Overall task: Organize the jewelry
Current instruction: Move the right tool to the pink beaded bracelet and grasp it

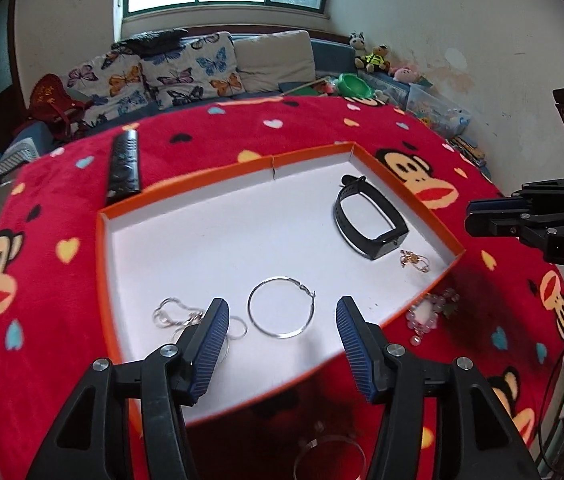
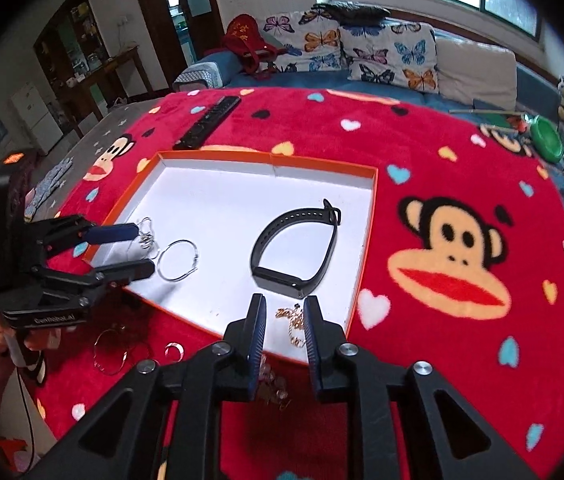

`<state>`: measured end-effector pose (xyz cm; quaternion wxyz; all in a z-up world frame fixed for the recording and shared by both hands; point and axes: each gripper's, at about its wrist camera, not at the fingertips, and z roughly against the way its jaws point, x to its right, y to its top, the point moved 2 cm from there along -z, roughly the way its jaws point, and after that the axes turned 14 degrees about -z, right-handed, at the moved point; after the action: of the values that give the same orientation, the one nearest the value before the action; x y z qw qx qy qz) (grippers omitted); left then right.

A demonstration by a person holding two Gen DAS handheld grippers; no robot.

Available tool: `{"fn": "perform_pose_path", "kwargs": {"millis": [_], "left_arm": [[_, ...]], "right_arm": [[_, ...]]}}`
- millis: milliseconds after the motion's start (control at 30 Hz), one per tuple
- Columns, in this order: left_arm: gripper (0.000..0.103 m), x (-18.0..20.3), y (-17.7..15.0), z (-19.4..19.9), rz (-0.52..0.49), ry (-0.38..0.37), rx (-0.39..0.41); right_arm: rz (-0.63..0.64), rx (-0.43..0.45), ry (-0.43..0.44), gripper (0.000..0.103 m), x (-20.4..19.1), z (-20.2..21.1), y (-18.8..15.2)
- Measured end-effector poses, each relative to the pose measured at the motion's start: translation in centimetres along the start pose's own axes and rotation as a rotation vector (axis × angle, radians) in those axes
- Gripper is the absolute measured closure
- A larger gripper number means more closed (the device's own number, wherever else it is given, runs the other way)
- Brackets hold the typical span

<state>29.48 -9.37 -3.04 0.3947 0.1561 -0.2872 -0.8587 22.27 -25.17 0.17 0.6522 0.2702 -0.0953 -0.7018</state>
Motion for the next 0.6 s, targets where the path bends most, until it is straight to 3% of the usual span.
{"fn": "perform_pose_path", "kwargs": {"millis": [267,600], "left_arm": [[0.043,1.8,-3.4,5.1,0.022,0.039,-0.021],[0.043,3.7,-8.8,7.5,0.093,0.071,-0.042]], "right_arm": [[0.033,0.005,-0.005,0.076,-0.9,1.7,-2.6],[0.067,-0.035,-0.027,0.076,0.2,-0.7,-7.4]]}}
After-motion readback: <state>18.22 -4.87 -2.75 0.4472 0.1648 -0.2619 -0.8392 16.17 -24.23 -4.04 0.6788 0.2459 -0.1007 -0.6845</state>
